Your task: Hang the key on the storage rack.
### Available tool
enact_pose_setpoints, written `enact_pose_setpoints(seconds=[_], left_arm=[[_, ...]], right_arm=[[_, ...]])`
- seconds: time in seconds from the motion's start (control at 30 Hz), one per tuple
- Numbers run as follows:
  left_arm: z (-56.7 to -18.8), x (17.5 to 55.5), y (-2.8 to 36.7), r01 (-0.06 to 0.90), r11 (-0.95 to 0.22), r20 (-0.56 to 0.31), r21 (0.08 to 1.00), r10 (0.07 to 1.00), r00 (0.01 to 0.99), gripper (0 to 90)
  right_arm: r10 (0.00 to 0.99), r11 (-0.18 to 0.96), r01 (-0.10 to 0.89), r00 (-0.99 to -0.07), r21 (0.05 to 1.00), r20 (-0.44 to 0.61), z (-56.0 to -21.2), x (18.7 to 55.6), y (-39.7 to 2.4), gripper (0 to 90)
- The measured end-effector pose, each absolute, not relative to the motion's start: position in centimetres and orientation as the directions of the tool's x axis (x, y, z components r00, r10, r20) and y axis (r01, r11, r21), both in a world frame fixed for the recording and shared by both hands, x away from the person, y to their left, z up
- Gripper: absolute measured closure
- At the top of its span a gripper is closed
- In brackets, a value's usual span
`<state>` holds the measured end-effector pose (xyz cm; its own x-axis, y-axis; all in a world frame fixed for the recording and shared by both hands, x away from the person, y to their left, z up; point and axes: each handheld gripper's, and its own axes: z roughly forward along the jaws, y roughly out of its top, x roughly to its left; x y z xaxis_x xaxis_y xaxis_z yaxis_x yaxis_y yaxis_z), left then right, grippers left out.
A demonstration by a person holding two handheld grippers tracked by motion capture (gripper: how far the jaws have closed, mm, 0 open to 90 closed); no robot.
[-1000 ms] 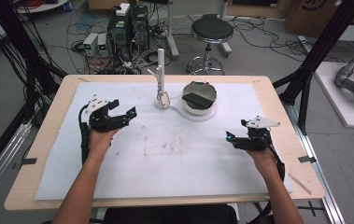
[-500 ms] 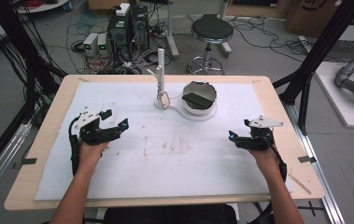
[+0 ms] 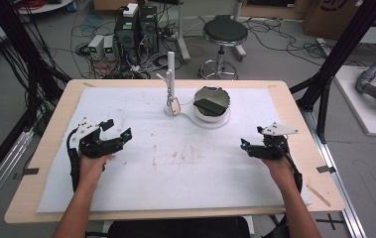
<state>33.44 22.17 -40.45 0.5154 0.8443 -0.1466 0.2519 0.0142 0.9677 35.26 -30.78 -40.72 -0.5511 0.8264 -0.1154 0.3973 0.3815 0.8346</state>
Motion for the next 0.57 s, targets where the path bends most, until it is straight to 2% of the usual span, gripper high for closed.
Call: enact_pose_setpoints(seconds=[0.57], left_arm=[[-40.61, 33.48, 22.25, 0.263, 0.021, -0.157, 0.965, 0.846, 0.510, 19.2]], right_arm=[[0.826, 0.382, 0.402, -0.553, 0.832, -0.112, -40.91, 35.27, -30.80, 21.2]])
